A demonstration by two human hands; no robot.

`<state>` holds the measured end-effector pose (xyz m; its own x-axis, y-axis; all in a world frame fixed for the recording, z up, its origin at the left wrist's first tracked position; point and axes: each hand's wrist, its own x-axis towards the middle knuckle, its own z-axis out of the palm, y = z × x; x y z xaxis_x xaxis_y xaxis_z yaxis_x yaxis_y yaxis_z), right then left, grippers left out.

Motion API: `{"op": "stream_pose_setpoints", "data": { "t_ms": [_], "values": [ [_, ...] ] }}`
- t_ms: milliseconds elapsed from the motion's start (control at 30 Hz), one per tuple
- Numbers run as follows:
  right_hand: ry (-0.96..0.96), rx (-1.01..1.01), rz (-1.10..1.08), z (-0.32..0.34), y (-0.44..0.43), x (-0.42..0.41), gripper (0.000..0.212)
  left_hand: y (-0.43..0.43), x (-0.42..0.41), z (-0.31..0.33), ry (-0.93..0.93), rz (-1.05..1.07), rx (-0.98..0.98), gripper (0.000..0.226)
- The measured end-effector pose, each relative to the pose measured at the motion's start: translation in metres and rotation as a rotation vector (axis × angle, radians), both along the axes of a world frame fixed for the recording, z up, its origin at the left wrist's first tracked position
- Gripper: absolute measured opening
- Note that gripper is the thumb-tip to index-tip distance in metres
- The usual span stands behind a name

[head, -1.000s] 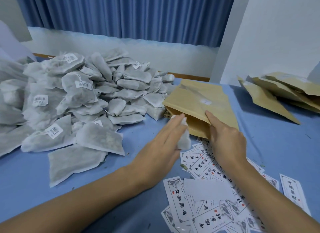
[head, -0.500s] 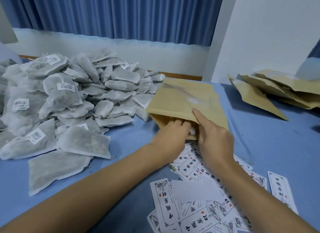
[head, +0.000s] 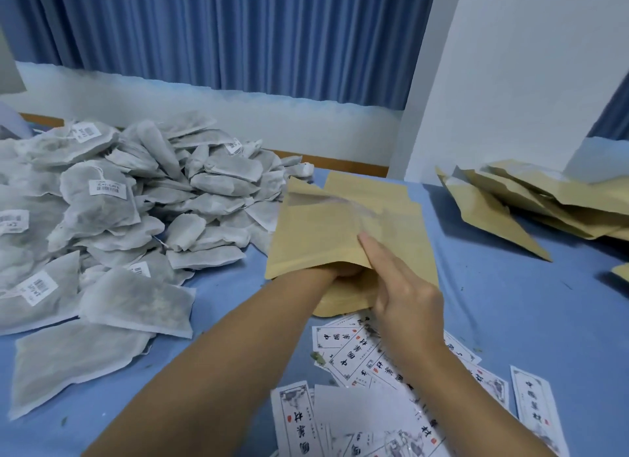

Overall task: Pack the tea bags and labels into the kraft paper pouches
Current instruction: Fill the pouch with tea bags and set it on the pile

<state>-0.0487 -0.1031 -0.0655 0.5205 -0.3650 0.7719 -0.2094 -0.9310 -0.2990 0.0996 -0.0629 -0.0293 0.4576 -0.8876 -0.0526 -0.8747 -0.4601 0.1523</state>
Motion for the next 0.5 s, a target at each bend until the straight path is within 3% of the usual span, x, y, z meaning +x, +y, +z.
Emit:
{"op": "stream_pose_setpoints", "data": {
  "t_ms": [33,167,233,333,433,467,500],
  "values": [
    [0.038,0.004,-0.012,-0.001,0.001,0.000,0.091,0.002,-0.007,-0.022,0.244,-0.071,-0.094,0.040],
    [0.110,0.029,-0.039,0.002,0.006,0.002,0.086,0.031,-0.024,-0.032,0.022,-0.368,-0.367,0.010],
    [0.144,0.006,-0.070,0.004,0.009,0.001,0.086,0.062,-0.024,-0.046,0.007,-0.436,-0.522,0.016],
    [0.263,-0.014,-0.179,0.007,0.006,0.004,0.090,0.099,-0.010,-0.039,-0.230,-0.485,-0.827,0.025],
    [0.358,-0.016,-0.323,0.006,-0.001,0.005,0.097,0.118,0.005,-0.020,-0.361,-0.233,-1.172,0.033],
    [0.376,-0.016,-0.341,0.005,-0.003,0.004,0.098,0.120,0.016,-0.013,-0.405,-0.077,-1.183,0.028],
    [0.390,-0.010,-0.354,0.004,-0.005,0.004,0.098,0.122,0.030,-0.011,-0.446,0.129,-1.069,0.019]
  ]
}}
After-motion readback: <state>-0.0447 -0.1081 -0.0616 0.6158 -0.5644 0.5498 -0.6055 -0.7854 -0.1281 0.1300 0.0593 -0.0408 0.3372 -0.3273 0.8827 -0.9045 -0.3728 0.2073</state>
